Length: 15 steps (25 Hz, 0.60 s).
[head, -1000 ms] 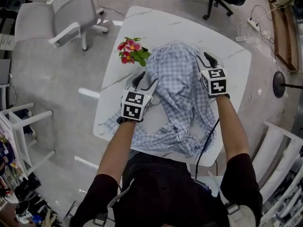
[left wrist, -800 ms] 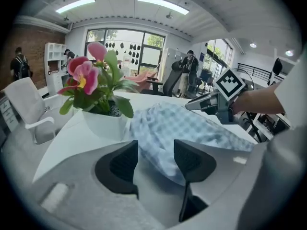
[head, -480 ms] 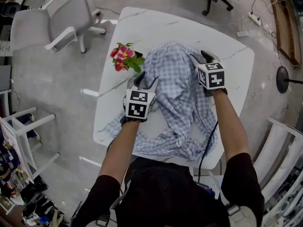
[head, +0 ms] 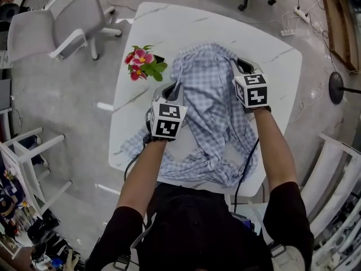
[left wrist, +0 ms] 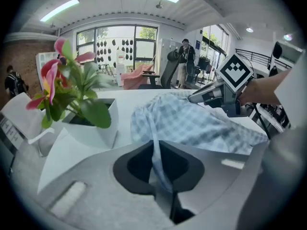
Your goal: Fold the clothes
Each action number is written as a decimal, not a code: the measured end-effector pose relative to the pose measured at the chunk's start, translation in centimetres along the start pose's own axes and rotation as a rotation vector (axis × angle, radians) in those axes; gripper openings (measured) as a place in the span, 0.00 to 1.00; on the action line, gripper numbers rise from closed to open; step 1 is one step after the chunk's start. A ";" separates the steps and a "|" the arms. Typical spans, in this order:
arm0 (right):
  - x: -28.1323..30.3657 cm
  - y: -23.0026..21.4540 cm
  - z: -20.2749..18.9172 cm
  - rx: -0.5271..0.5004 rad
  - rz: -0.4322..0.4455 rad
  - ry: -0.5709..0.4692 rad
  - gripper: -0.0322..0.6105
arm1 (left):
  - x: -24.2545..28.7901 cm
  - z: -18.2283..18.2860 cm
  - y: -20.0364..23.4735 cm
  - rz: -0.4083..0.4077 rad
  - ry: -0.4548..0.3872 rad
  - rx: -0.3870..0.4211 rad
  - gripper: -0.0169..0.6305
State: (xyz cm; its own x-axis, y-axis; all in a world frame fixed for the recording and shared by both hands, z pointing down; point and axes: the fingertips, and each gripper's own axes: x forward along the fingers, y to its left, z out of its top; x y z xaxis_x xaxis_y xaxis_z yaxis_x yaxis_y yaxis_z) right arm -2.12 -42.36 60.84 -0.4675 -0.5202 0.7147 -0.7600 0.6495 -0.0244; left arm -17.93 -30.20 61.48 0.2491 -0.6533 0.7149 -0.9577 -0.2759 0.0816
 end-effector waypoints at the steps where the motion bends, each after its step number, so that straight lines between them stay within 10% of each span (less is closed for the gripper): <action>1: -0.5 -0.6 -0.1 -0.003 -0.017 -0.007 0.12 | 0.2 0.4 -0.3 -0.002 -0.015 0.019 0.07; 9: -4.3 -7.5 0.4 -0.010 -0.124 -0.020 0.12 | 1.4 3.3 -1.5 -0.008 -0.016 0.054 0.07; 15: -6.0 -10.2 3.4 -0.229 -0.272 -0.049 0.12 | 2.3 5.0 -1.2 0.043 -0.033 0.102 0.07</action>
State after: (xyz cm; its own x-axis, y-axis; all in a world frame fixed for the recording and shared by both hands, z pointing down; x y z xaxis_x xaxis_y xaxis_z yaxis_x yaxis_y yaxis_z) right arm 6.91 -47.81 54.43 -0.2873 -0.7132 0.6394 -0.7414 0.5882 0.3230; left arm -15.46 -34.90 59.58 0.2139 -0.6887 0.6928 -0.9486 -0.3158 -0.0210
